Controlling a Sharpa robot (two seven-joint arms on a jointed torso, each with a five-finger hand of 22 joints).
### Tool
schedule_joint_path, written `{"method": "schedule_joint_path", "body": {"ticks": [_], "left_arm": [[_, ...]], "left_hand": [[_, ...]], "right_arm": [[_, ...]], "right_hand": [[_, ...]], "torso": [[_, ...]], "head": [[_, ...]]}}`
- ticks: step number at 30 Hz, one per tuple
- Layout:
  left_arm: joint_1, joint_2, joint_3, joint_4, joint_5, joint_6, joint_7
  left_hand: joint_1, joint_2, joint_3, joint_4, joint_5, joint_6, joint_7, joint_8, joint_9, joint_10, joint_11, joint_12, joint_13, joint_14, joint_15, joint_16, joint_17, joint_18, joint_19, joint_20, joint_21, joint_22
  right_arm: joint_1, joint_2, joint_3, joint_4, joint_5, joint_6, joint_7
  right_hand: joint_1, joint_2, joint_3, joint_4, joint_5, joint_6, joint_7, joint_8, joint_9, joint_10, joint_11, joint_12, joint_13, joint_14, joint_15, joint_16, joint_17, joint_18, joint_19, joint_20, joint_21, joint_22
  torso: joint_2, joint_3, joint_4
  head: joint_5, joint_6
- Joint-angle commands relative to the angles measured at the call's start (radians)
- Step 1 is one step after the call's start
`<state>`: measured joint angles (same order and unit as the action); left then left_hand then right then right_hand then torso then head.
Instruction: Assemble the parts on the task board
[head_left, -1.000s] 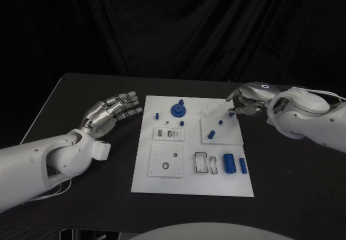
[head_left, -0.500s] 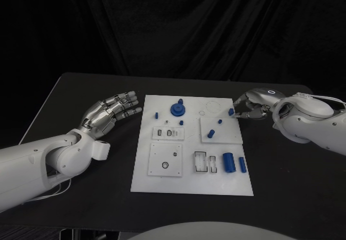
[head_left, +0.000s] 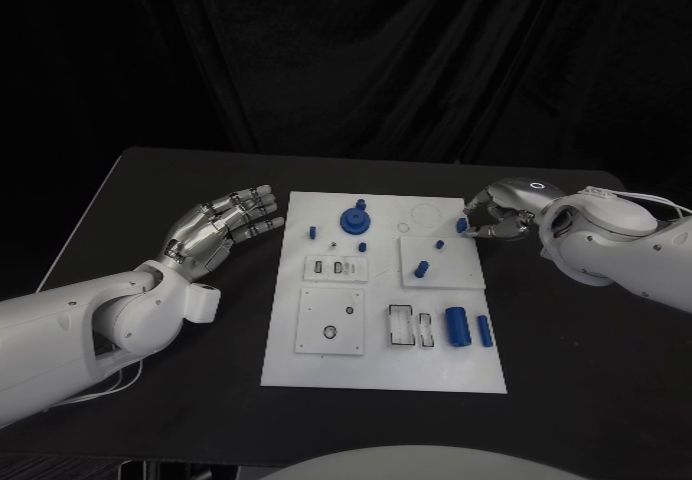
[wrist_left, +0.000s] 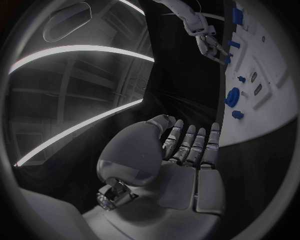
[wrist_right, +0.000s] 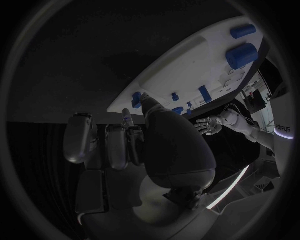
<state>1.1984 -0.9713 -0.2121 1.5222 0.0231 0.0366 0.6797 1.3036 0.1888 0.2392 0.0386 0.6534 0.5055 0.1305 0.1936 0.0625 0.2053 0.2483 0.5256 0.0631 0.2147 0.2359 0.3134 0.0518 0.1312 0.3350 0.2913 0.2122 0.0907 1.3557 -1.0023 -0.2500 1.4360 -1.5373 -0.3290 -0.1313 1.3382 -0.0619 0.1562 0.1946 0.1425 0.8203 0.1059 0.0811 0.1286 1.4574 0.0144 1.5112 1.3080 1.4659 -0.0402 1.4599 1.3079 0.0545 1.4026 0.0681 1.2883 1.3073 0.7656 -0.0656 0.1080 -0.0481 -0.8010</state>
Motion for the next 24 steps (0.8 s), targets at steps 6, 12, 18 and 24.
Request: {"method": "schedule_joint_path", "body": {"ticks": [6, 12, 18, 24], "left_arm": [[-0.002, -0.001, 0.001, 0.003, 0.003, 0.016, 0.148], [-0.003, 0.0, 0.001, 0.003, 0.003, 0.019, 0.147], [-0.003, 0.0, 0.001, 0.002, 0.003, 0.02, 0.146], [-0.003, 0.0, 0.001, 0.002, 0.003, 0.021, 0.145]], "left_hand": [[-0.011, 0.002, 0.008, 0.0, 0.001, 0.0, 0.006, -0.001, 0.001, 0.0, 0.009, 0.003, 0.001, 0.002, 0.007, 0.006, 0.001, -0.02, 0.008, 0.001, 0.006, 0.001], [-0.011, 0.002, 0.008, 0.0, 0.001, 0.0, 0.006, -0.001, 0.001, 0.0, 0.009, 0.003, 0.001, 0.002, 0.007, 0.006, 0.001, -0.02, 0.008, 0.001, 0.006, 0.001], [-0.012, 0.002, 0.01, 0.0, 0.001, 0.0, 0.006, -0.001, 0.001, 0.0, 0.01, 0.003, 0.001, 0.002, 0.007, 0.006, 0.001, -0.021, 0.007, 0.001, 0.006, 0.001], [-0.012, 0.002, 0.01, 0.0, 0.001, 0.0, 0.006, -0.001, 0.001, 0.0, 0.01, 0.003, 0.001, 0.002, 0.007, 0.006, 0.001, -0.021, 0.007, 0.001, 0.006, 0.001]], "right_arm": [[-0.011, 0.012, 0.0, -0.016, -0.001, 0.007, -0.022], [-0.014, 0.023, 0.001, -0.023, -0.001, 0.005, -0.017], [-0.015, 0.033, 0.001, -0.029, -0.001, 0.0, -0.012], [-0.016, 0.037, 0.001, -0.033, -0.001, -0.003, -0.009]], "right_hand": [[0.007, -0.011, 0.002, 0.004, -0.004, 0.001, 0.004, -0.007, -0.001, -0.009, 0.002, -0.006, 0.099, 0.043, -0.003, -0.007, 0.147, 0.02, -0.01, 0.001, -0.011, 0.123], [0.025, -0.008, 0.006, 0.0, 0.024, 0.013, 0.006, -0.005, 0.001, -0.01, 0.004, -0.008, 0.097, 0.043, -0.001, -0.011, 0.144, 0.02, -0.009, 0.002, -0.017, 0.122], [0.036, -0.008, 0.007, -0.001, 0.04, 0.037, 0.005, 0.004, 0.008, -0.008, 0.003, -0.007, 0.099, 0.043, -0.002, -0.012, 0.144, 0.02, -0.008, 0.002, -0.02, 0.122], [0.046, -0.008, 0.01, -0.004, 0.062, 0.057, 0.004, 0.011, 0.017, -0.006, 0.002, -0.007, 0.101, 0.043, -0.002, -0.013, 0.143, 0.021, -0.007, 0.001, -0.023, 0.123]], "torso": [[0.0, 0.0001, 0.0007], [-0.001, -0.0004, 0.0018], [-0.001, -0.0007, 0.0026], [-0.001, -0.0006, 0.0022]], "head": [[0.002, 0.0], [0.001, 0.001], [0.0, 0.001], [0.001, -0.001]]}}
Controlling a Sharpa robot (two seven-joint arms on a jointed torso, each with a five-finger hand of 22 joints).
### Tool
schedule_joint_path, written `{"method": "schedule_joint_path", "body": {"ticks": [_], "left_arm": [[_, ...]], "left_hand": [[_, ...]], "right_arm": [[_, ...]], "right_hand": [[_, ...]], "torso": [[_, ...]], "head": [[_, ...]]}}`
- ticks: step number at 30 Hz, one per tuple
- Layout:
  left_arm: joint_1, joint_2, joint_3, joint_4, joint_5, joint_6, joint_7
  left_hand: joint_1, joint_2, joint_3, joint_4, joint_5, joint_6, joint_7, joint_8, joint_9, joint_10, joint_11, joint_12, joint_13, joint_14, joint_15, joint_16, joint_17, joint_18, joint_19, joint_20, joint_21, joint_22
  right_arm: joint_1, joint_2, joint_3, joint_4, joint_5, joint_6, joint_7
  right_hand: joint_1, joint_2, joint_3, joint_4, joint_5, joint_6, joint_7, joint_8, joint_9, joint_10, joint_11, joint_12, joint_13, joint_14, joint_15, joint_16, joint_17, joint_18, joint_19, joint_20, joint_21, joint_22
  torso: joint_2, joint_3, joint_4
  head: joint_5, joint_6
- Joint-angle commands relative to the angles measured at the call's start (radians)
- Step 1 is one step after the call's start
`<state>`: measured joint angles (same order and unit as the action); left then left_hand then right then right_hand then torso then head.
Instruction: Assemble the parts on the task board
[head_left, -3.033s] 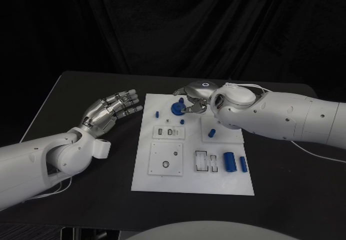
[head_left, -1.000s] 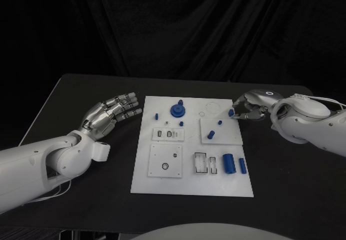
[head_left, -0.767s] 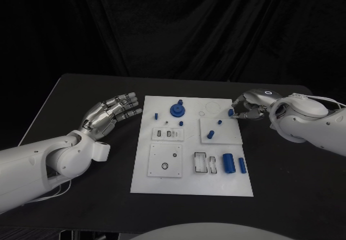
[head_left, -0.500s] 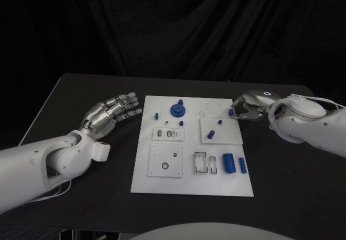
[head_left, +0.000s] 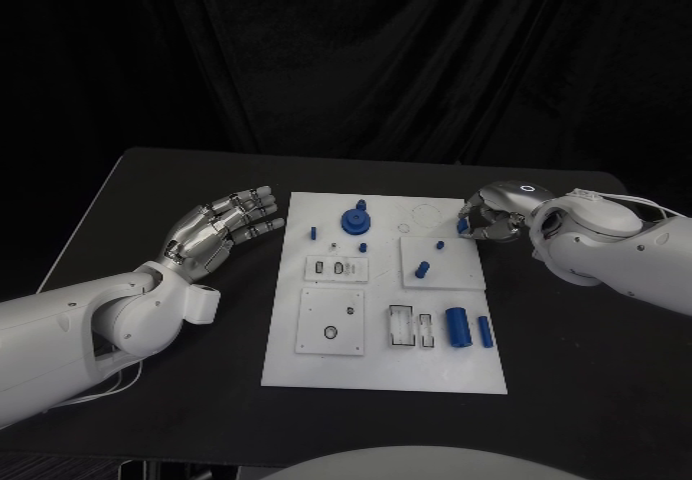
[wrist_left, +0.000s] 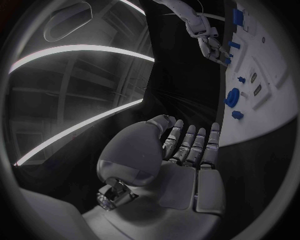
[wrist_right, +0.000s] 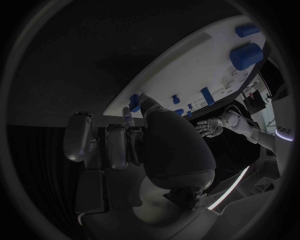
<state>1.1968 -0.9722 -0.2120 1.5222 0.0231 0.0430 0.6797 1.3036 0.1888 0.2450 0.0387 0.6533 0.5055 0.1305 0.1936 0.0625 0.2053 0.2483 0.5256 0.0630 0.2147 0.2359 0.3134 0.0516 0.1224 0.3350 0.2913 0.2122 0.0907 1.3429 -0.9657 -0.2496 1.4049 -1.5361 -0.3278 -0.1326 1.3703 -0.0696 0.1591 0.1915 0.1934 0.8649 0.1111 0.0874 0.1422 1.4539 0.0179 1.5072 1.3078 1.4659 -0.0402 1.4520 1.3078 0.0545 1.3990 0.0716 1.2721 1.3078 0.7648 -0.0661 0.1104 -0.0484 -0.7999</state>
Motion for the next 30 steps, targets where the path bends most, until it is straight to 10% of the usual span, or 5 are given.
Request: {"method": "schedule_joint_path", "body": {"ticks": [1, 30], "left_arm": [[-0.002, 0.001, 0.001, 0.002, 0.003, 0.015, 0.144], [-0.009, -0.002, 0.001, -0.001, 0.003, 0.021, 0.136]], "left_hand": [[-0.012, 0.001, 0.004, 0.0, 0.001, 0.0, 0.006, -0.001, 0.001, 0.0, 0.01, 0.003, 0.001, 0.002, 0.007, 0.006, 0.001, -0.012, 0.007, 0.001, 0.006, 0.001], [-0.012, 0.001, 0.006, 0.001, 0.0, -0.001, 0.006, -0.001, 0.001, 0.0, 0.01, 0.004, 0.001, 0.001, 0.007, 0.005, 0.001, -0.013, 0.007, 0.001, 0.005, 0.001]], "right_arm": [[-0.003, 0.001, 0.0, -0.003, -0.002, -0.004, -0.007], [-0.004, -0.007, 0.001, 0.02, -0.002, -0.154, 0.037]], "right_hand": [[0.018, 0.0, 0.009, -0.002, 0.023, 0.018, -0.002, 0.006, 0.006, -0.003, -0.002, -0.003, 0.101, 0.043, -0.003, -0.006, 0.142, 0.021, -0.003, -0.003, -0.008, 0.123], [0.04, 0.018, 0.031, -0.015, 0.137, 0.155, -0.03, 0.111, 0.117, 0.014, -0.023, 0.006, 0.123, 0.05, -0.02, 0.002, 0.152, 0.017, 0.012, -0.018, -0.004, 0.138]], "torso": [[0.0, -0.0002, -0.0002], [0.0, -0.0002, 0.0006]], "head": [[0.001, -0.002], [0.008, -0.003]]}}
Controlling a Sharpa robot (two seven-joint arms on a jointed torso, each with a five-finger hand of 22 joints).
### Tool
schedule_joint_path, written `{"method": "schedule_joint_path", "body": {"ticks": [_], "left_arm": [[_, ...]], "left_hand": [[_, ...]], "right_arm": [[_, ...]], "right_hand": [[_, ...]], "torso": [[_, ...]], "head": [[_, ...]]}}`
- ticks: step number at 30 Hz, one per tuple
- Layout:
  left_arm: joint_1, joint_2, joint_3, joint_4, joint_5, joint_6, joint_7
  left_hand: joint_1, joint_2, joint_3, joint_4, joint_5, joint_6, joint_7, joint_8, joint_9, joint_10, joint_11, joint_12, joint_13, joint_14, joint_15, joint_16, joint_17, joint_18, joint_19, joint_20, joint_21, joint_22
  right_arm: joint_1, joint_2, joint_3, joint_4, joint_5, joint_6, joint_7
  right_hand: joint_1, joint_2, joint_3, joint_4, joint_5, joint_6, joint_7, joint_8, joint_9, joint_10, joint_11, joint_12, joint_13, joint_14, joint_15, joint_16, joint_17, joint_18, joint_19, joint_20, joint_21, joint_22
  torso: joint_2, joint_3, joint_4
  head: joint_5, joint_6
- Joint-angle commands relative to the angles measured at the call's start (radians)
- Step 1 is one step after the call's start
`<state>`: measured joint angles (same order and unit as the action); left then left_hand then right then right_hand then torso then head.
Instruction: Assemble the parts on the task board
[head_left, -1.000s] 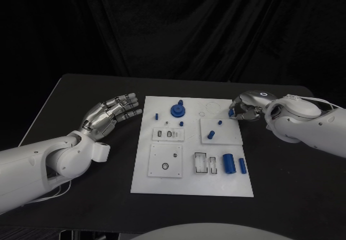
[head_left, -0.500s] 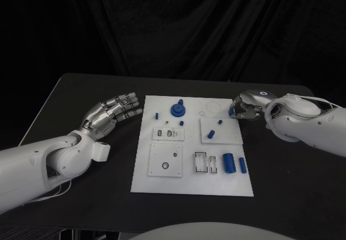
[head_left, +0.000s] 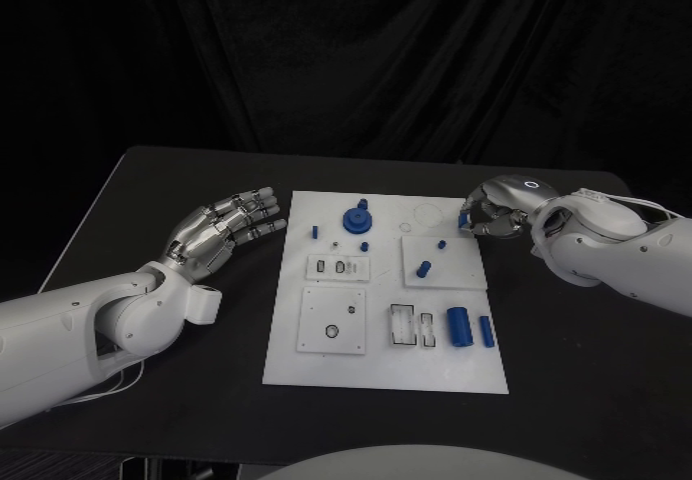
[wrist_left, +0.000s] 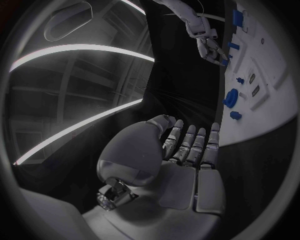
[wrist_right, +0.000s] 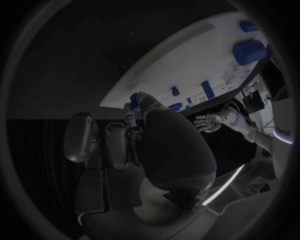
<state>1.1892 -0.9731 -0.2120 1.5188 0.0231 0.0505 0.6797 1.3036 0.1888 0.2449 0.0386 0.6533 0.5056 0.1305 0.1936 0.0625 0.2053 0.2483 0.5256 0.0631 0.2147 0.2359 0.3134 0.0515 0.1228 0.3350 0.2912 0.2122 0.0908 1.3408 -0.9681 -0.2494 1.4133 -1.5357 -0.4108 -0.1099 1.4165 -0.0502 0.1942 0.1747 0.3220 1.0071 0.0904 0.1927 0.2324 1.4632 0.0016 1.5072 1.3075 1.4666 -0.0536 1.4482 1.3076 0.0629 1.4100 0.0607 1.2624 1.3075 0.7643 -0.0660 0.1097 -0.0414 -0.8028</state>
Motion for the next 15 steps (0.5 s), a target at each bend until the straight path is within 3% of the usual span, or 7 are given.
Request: {"method": "schedule_joint_path", "body": {"ticks": [1, 8, 15], "left_arm": [[-0.002, -0.001, 0.001, 0.002, 0.003, 0.013, 0.136], [-0.003, -0.001, 0.001, 0.001, 0.003, 0.011, 0.134], [-0.003, 0.002, 0.001, 0.0, 0.003, 0.01, 0.132]], "left_hand": [[-0.012, 0.001, 0.006, 0.001, 0.0, -0.001, 0.006, -0.001, 0.001, 0.0, 0.01, 0.004, 0.001, 0.001, 0.007, 0.005, 0.001, -0.013, 0.007, 0.001, 0.005, 0.001], [-0.012, 0.001, 0.006, 0.001, 0.0, -0.001, 0.006, -0.001, 0.001, 0.0, 0.01, 0.004, 0.001, 0.001, 0.007, 0.005, 0.001, -0.013, 0.007, 0.001, 0.005, 0.001], [-0.012, 0.001, 0.006, 0.001, 0.0, -0.001, 0.006, -0.001, 0.001, 0.0, 0.01, 0.004, 0.001, 0.001, 0.007, 0.005, 0.001, -0.013, 0.007, 0.001, 0.005, 0.001]], "right_arm": [[-0.002, -0.006, 0.001, 0.018, -0.003, -0.08, 0.014], [0.006, -0.015, 0.003, 0.083, -0.003, -0.125, 0.014], [0.019, 0.011, 0.003, 0.162, -0.003, -0.112, 0.017]], "right_hand": [[-0.006, -0.002, -0.004, 0.001, 0.008, 0.013, -0.009, 0.006, 0.027, 0.005, -0.006, 0.006, 0.123, 0.049, -0.007, 0.005, 0.152, 0.009, 0.001, -0.008, 0.006, 0.138], [-0.009, -0.004, -0.006, 0.003, 0.013, 0.017, -0.011, 0.012, 0.034, 0.005, -0.007, 0.006, 0.123, 0.05, -0.007, 0.005, 0.152, 0.008, 0.002, -0.008, 0.007, 0.139], [-0.006, -0.006, -0.002, -0.002, 0.045, 0.024, -0.014, 0.028, 0.052, 0.013, -0.007, 0.01, 0.132, 0.054, -0.008, 0.012, 0.159, 0.007, 0.007, -0.01, 0.011, 0.144]], "torso": [[0.0, -0.0005, 0.0014], [0.0, -0.0008, 0.0008], [-0.001, -0.002, 0.0006]], "head": [[0.002, -0.001], [0.003, -0.003], [0.003, -0.004]]}}
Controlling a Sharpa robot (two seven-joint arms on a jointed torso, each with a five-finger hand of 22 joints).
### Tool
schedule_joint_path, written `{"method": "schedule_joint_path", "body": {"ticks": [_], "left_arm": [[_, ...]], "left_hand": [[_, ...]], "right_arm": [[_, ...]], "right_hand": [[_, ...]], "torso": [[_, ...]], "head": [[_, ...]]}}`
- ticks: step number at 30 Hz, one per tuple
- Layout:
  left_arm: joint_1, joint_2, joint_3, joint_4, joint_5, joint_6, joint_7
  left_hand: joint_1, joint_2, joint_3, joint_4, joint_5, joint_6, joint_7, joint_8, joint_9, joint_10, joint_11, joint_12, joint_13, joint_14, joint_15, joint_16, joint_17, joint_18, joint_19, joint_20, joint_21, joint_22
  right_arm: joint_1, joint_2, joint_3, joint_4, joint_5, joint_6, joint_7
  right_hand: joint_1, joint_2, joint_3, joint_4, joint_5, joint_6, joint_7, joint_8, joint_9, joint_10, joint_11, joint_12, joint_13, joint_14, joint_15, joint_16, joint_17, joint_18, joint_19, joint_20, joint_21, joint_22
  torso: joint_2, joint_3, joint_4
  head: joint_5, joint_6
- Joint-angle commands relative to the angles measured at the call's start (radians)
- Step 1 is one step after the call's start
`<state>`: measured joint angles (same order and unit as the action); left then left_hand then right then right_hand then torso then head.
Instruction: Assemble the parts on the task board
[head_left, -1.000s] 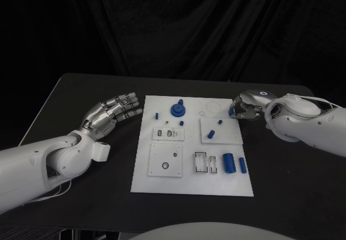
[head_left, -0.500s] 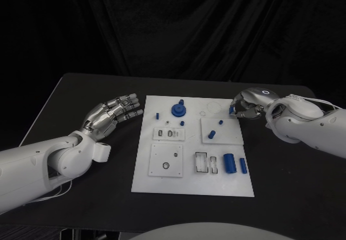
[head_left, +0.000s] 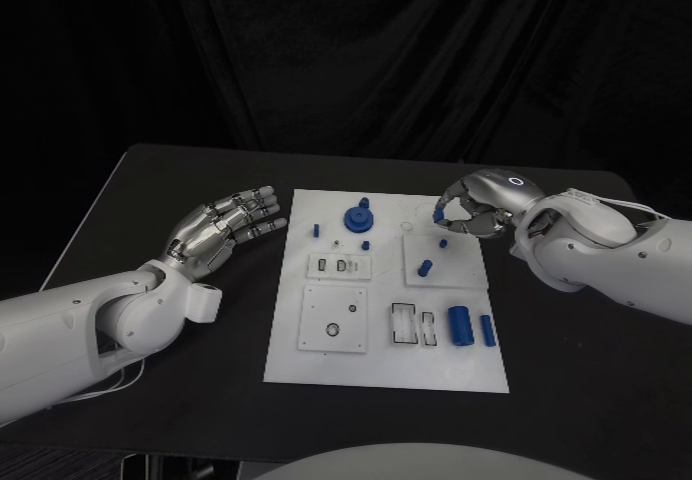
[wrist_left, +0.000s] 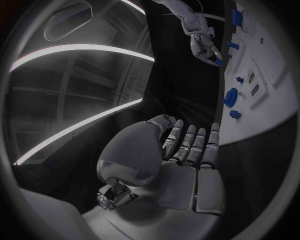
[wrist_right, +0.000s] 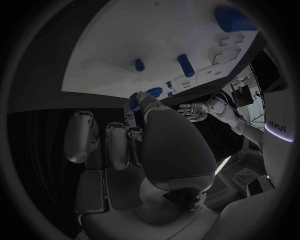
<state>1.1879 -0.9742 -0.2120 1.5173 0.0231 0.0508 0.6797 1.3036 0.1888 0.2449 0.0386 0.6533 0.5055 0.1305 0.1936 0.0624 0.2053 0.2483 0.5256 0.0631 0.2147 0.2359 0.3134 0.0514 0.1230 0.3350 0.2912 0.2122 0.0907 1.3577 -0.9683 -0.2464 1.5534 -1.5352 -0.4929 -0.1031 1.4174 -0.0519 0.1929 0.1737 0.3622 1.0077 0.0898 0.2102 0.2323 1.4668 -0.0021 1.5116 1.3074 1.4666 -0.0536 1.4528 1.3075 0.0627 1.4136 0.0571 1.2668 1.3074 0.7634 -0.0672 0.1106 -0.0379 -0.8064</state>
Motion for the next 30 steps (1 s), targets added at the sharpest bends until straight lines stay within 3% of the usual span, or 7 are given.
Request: {"method": "schedule_joint_path", "body": {"ticks": [1, 7, 16, 20, 30], "left_arm": [[-0.002, 0.003, 0.001, 0.001, 0.003, 0.01, 0.132], [-0.002, 0.007, 0.001, -0.001, 0.003, 0.01, 0.13], [-0.002, 0.016, 0.001, -0.004, 0.003, 0.011, 0.128], [-0.002, 0.018, 0.001, -0.005, 0.003, 0.011, 0.127], [-0.002, 0.023, 0.001, -0.005, 0.003, 0.013, 0.126]], "left_hand": [[-0.012, 0.001, 0.006, 0.001, 0.0, -0.001, 0.006, -0.001, 0.001, 0.0, 0.01, 0.004, 0.001, 0.001, 0.007, 0.005, 0.001, -0.013, 0.007, 0.001, 0.005, 0.001], [-0.012, 0.001, 0.006, 0.001, 0.0, -0.001, 0.006, -0.001, 0.001, 0.0, 0.01, 0.004, 0.001, 0.001, 0.007, 0.005, 0.001, -0.013, 0.007, 0.001, 0.005, 0.001], [-0.014, 0.0, 0.01, 0.001, 0.0, -0.002, 0.007, -0.002, 0.001, 0.0, 0.01, 0.004, 0.001, 0.0, 0.007, 0.005, 0.001, -0.014, 0.006, 0.001, 0.005, 0.001], [-0.014, 0.0, 0.01, 0.001, 0.0, -0.002, 0.007, -0.002, 0.001, 0.0, 0.01, 0.004, 0.001, 0.0, 0.007, 0.005, 0.001, -0.014, 0.006, 0.001, 0.005, 0.001], [-0.014, 0.0, 0.01, 0.001, 0.0, -0.002, 0.007, -0.002, 0.001, 0.0, 0.01, 0.004, 0.001, 0.0, 0.007, 0.005, 0.001, -0.014, 0.006, 0.001, 0.005, 0.001]], "right_arm": [[0.002, 0.017, 0.0, 0.028, -0.003, -0.028, 0.012], [-0.002, 0.084, 0.0, 0.056, -0.003, 0.01, 0.02], [-0.013, 0.181, 0.0, 0.049, -0.003, 0.083, 0.012], [-0.02, 0.207, 0.0, 0.044, -0.003, 0.098, 0.011], [-0.041, 0.242, 0.0, 0.026, -0.003, 0.151, -0.017]], "right_hand": [[-0.007, -0.005, -0.001, -0.001, 0.008, 0.024, -0.014, 0.012, 0.053, 0.01, -0.003, 0.006, 0.134, 0.054, -0.008, 0.009, 0.16, 0.007, 0.004, -0.006, 0.008, 0.144], [-0.008, -0.005, 0.002, -0.004, 0.03, 0.025, -0.015, 0.02, 0.064, 0.023, -0.002, 0.013, 0.149, 0.061, -0.008, 0.021, 0.171, 0.004, 0.014, -0.007, 0.023, 0.152], [-0.009, -0.004, 0.004, -0.006, 0.038, 0.025, -0.015, 0.024, 0.07, 0.023, 0.0, 0.013, 0.149, 0.062, -0.007, 0.021, 0.171, 0.004, 0.014, -0.007, 0.021, 0.152], [-0.007, -0.004, 0.005, -0.009, 0.042, 0.026, -0.016, 0.027, 0.073, 0.025, 0.0, 0.014, 0.152, 0.062, -0.007, 0.022, 0.172, 0.004, 0.015, -0.007, 0.022, 0.153], [-0.008, -0.006, 0.005, -0.01, 0.043, 0.024, -0.015, 0.027, 0.074, 0.022, 0.001, 0.013, 0.147, 0.061, -0.007, 0.017, 0.168, 0.006, 0.011, -0.007, 0.012, 0.15]], "torso": [[0.0, -0.0005, -0.001], [0.0, -0.001, -0.0002], [0.001, 0.0005, 0.0015], [0.002, 0.0014, -0.0012], [0.002, 0.0008, 0.0001]], "head": [[0.001, -0.001], [0.001, -0.005], [-0.003, -0.006], [-0.001, -0.006], [-0.001, -0.009]]}}
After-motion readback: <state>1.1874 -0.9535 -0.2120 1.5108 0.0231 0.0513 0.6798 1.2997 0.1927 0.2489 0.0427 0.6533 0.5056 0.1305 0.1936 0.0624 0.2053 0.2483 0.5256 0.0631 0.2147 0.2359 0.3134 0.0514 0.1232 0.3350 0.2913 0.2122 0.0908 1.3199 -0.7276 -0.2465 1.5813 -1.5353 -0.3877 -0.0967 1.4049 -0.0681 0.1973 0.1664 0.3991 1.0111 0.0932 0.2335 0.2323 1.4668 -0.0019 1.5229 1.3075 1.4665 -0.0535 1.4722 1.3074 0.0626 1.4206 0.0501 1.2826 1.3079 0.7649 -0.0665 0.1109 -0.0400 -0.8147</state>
